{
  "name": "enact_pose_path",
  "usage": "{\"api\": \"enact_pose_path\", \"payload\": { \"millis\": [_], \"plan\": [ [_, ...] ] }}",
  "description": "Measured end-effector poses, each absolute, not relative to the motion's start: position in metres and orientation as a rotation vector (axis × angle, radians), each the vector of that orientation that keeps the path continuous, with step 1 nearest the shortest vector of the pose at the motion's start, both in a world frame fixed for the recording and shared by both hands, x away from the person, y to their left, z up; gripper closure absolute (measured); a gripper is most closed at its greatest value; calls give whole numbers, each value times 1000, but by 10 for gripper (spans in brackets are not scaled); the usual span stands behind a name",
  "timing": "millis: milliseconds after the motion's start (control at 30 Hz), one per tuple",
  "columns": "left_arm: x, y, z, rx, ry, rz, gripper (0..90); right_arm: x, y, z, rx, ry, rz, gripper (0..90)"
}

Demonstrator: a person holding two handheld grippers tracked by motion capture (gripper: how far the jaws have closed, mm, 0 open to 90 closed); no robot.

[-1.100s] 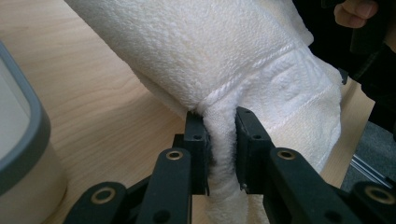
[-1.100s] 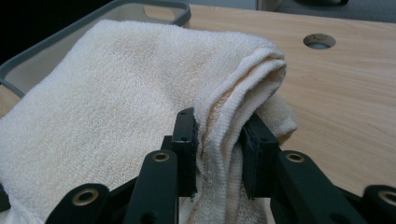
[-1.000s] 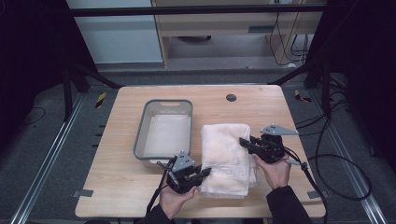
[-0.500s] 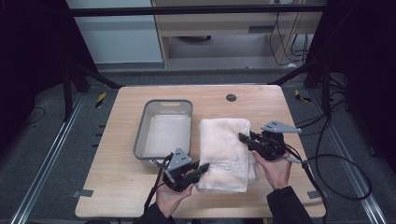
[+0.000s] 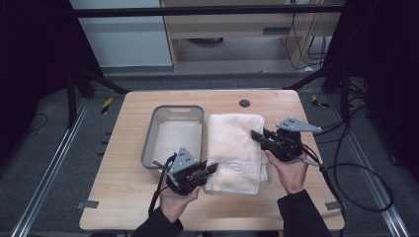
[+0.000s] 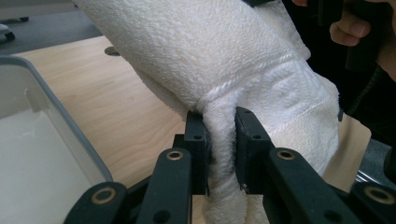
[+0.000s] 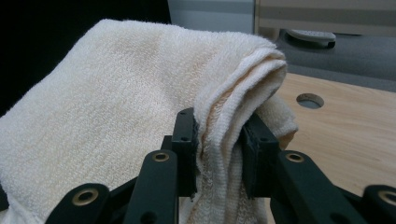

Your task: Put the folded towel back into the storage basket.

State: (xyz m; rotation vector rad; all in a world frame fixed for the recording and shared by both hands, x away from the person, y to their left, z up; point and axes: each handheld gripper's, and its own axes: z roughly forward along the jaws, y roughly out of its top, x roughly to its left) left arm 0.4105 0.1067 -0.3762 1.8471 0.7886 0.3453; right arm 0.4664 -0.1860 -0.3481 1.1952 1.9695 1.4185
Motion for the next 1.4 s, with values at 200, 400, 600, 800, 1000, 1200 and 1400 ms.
{"api": "enact_pose_path", "payload": {
  "millis": [200, 400, 600, 800, 1000, 1200, 1400],
  "plan": [
    [414, 112, -367, 1825, 786, 367, 765, 469, -180, -336, 1184, 1947, 1431, 703],
    [417, 117, -362, 1807, 786, 371, 765, 473, -175, -326, 1171, 1941, 1431, 704],
    [420, 122, -354, 1789, 786, 391, 765, 476, -170, -318, 1156, 1930, 1437, 704],
    [422, 128, -349, 1769, 785, 402, 766, 479, -163, -312, 1149, 1917, 1438, 705],
    [424, 134, -348, 1760, 793, 418, 766, 483, -155, -307, 1139, 1918, 1440, 704],
    [424, 141, -345, 1755, 798, 444, 766, 486, -148, -307, 1135, 1913, 1454, 704],
    [424, 150, -343, 1730, 808, 447, 767, 486, -139, -302, 1122, 1909, 1456, 705]
  ]
}}
